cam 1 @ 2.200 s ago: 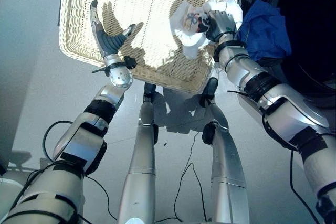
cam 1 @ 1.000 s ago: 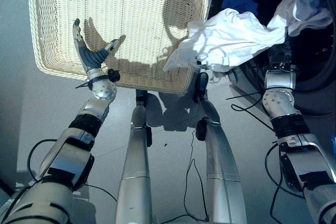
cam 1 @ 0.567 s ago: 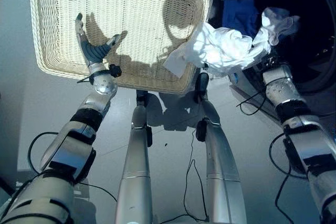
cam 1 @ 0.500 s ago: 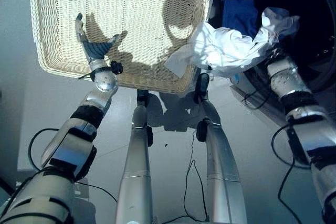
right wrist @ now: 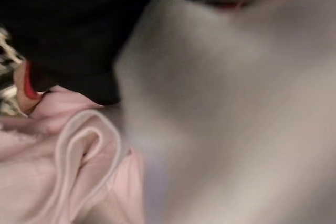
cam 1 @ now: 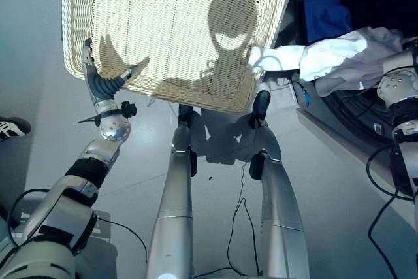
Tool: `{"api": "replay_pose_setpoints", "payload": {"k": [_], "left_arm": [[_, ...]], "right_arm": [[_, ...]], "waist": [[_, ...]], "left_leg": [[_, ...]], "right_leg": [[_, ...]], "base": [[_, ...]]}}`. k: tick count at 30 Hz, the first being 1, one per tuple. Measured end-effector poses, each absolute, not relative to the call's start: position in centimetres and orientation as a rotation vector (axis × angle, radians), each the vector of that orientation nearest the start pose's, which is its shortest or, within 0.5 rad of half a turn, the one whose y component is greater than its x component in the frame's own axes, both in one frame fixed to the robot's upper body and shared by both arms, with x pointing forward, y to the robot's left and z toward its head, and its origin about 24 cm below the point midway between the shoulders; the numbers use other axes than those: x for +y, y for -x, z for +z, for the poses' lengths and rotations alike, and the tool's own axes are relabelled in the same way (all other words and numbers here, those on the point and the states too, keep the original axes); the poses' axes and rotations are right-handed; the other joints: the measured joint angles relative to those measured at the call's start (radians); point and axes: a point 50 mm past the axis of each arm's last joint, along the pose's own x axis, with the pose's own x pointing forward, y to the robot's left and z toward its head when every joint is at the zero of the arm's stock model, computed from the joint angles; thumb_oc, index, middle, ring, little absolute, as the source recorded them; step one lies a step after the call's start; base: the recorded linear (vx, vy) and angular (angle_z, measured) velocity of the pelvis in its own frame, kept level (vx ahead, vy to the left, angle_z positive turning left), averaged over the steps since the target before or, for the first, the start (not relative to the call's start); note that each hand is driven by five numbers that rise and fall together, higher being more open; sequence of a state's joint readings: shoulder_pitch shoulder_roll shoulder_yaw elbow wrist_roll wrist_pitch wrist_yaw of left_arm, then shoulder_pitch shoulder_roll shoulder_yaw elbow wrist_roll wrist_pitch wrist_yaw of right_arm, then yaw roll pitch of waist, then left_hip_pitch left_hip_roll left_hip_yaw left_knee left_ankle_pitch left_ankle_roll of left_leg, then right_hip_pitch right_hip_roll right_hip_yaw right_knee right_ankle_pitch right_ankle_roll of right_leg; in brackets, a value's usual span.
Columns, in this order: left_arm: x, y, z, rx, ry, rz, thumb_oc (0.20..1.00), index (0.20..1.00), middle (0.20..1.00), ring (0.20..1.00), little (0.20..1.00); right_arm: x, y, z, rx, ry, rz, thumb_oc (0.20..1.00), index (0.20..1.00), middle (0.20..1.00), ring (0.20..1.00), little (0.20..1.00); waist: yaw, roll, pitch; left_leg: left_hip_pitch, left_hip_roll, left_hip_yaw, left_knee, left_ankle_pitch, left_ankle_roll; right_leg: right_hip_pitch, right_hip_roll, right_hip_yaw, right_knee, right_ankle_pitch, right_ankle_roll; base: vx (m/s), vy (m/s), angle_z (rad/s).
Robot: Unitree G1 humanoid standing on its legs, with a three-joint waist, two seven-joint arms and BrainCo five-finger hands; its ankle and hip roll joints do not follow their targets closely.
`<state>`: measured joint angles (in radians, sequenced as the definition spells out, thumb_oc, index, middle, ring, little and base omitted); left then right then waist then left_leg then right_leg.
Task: Put the clothes into the washing machine.
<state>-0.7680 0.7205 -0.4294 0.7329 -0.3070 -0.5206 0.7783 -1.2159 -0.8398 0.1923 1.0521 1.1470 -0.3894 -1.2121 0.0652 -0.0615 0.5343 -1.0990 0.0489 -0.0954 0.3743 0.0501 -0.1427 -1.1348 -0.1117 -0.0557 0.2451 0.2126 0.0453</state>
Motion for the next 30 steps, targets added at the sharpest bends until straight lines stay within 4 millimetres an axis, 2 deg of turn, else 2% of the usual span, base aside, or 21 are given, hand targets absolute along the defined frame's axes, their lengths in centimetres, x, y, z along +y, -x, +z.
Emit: {"api": "replay_pose_setpoints", "payload": {"k": [5,6,7,8,9,13,16,18,19,20,21,22,25,30], "left_arm": [[27.0,-35.0,19.3,-0.631,-0.350,0.584,1.000,1.000,1.000,1.000,1.000],[27.0,-35.0,19.2,-0.626,-0.349,0.581,1.000,1.000,1.000,1.000,1.000],[27.0,-35.1,19.2,-0.624,-0.352,0.579,1.000,1.000,1.000,1.000,1.000],[27.2,-35.1,19.1,-0.620,-0.352,0.585,1.000,1.000,1.000,1.000,1.000],[27.2,-35.1,19.1,-0.615,-0.348,0.588,1.000,1.000,1.000,1.000,1.000],[27.2,-35.2,19.2,-0.614,-0.343,0.587,1.000,1.000,1.000,1.000,1.000],[26.8,-35.5,19.9,-0.629,-0.332,0.572,1.000,1.000,1.000,1.000,1.000],[26.8,-35.6,20.2,-0.632,-0.330,0.576,1.000,1.000,1.000,1.000,1.000],[26.7,-35.7,20.5,-0.639,-0.331,0.576,1.000,1.000,1.000,1.000,1.000],[26.7,-35.7,20.5,-0.639,-0.331,0.576,1.000,1.000,1.000,1.000,1.000],[26.3,-36.0,21.2,-0.657,-0.331,0.563,1.000,1.000,1.000,1.000,1.000],[25.9,-36.2,21.7,-0.672,-0.337,0.549,1.000,1.000,1.000,1.000,1.000],[25.7,-36.3,22.1,-0.674,-0.337,0.532,1.000,1.000,1.000,1.000,1.000],[26.0,-36.2,22.1,-0.671,-0.345,0.540,1.000,1.000,1.000,1.000,1.000]], "right_arm": [[-36.8,-32.6,28.0,-0.434,-0.778,-1.492,0.200,0.200,0.200,0.200,0.200],[-36.8,-32.6,28.0,-0.433,-0.777,-1.492,0.247,0.247,0.247,0.247,0.247],[-36.8,-32.6,28.0,-0.432,-0.775,-1.491,0.357,0.357,0.357,0.357,0.357],[-36.8,-32.6,28.0,-0.431,-0.771,-1.488,0.733,0.733,0.733,0.733,0.733],[-36.9,-32.8,27.9,-0.417,-0.751,-1.466,1.000,1.000,1.000,1.000,1.000],[-37.0,-33.8,27.1,-0.290,-0.627,-1.369,1.000,1.000,1.000,1.000,1.000],[-36.8,-34.4,26.6,-0.194,-0.426,-1.336,1.000,1.000,1.000,1.000,1.000],[-36.5,-34.8,26.2,-0.112,-0.243,-1.309,1.000,1.000,1.000,1.000,1.000],[-36.3,-35.1,25.7,-0.022,-0.010,-1.289,1.000,1.000,1.000,1.000,1.000],[-36.3,-35.1,25.7,-0.022,-0.010,-1.289,1.000,1.000,1.000,1.000,1.000],[-36.4,-35.2,25.2,0.073,0.259,-1.263,1.000,1.000,1.000,1.000,1.000],[-36.2,-35.3,25.5,0.112,0.388,-1.255,1.000,1.000,1.000,1.000,1.000],[-36.0,-35.4,26.1,0.143,0.487,-1.242,1.000,1.000,1.000,1.000,1.000],[-35.8,-35.3,26.6,0.130,0.500,-1.288,1.000,1.000,1.000,1.000,1.000]], "waist": [[-0.006,0.000,0.000],[-0.007,0.000,0.000],[-0.007,0.000,0.000],[-0.008,0.000,0.000],[-0.010,0.000,0.000],[-0.008,0.000,0.000],[-0.009,0.000,0.000],[-0.013,0.000,0.000],[-0.018,0.000,0.000],[-0.018,0.000,0.000],[-0.024,0.000,0.000],[-0.025,0.000,0.000],[-0.036,0.000,0.000],[-0.044,0.000,0.000]], "left_leg": [[0.003,-0.008,0.005,0.008,-0.007,0.009],[0.004,-0.010,0.006,0.009,-0.008,0.010],[0.004,-0.011,0.006,0.009,-0.008,0.011],[0.005,-0.013,0.006,0.010,-0.008,0.012],[0.005,-0.015,0.007,0.011,-0.007,0.013],[0.008,-0.018,0.006,0.016,-0.008,0.016],[0.008,-0.019,0.005,0.020,-0.008,0.016],[0.009,-0.018,0.005,0.021,-0.007,0.017],[0.008,-0.019,0.004,0.020,-0.007,0.018],[0.008,-0.019,0.004,0.020,-0.007,0.018],[0.007,-0.019,0.005,0.017,-0.006,0.018],[0.005,-0.019,0.004,0.015,-0.006,0.019],[0.003,-0.019,0.004,0.013,-0.005,0.019],[0.002,-0.020,0.003,0.005,-0.003,0.020]], "right_leg": [[0.009,-0.008,0.006,-0.008,0.008,0.003],[0.011,-0.009,0.006,-0.008,0.008,0.003],[0.011,-0.011,0.006,-0.008,0.008,0.003],[0.012,-0.013,0.006,-0.008,0.009,0.005],[0.013,-0.015,0.006,-0.008,0.009,0.006],[0.020,-0.018,0.006,-0.008,0.011,0.009],[0.023,-0.017,0.006,-0.009,0.012,0.010],[0.027,-0.017,0.006,-0.014,0.013,0.013],[0.030,-0.017,0.006,-0.021,0.014,0.018],[0.030,-0.017,0.006,-0.021,0.014,0.018],[0.033,-0.017,0.006,-0.033,0.018,0.023],[0.032,-0.017,0.006,-0.034,0.019,0.024],[0.031,-0.017,0.006,-0.041,0.021,0.027],[0.030,-0.017,0.006,-0.045,0.021,0.028]], "base": [[0.00,0.000,0.00],[0.00,0.000,0.00],[0.00,0.000,0.00],[0.00,0.000,0.00],[0.00,0.000,0.00],[0.00,0.000,0.00],[-0.02,-0.046,0.00],[-0.02,-0.039,0.00],[0.00,0.000,0.00],[-0.01,-0.050,-0.01],[-0.01,-0.041,0.00],[-0.01,-0.049,-0.01],[0.00,0.000,0.00],[0.00,0.000,0.00]]}}
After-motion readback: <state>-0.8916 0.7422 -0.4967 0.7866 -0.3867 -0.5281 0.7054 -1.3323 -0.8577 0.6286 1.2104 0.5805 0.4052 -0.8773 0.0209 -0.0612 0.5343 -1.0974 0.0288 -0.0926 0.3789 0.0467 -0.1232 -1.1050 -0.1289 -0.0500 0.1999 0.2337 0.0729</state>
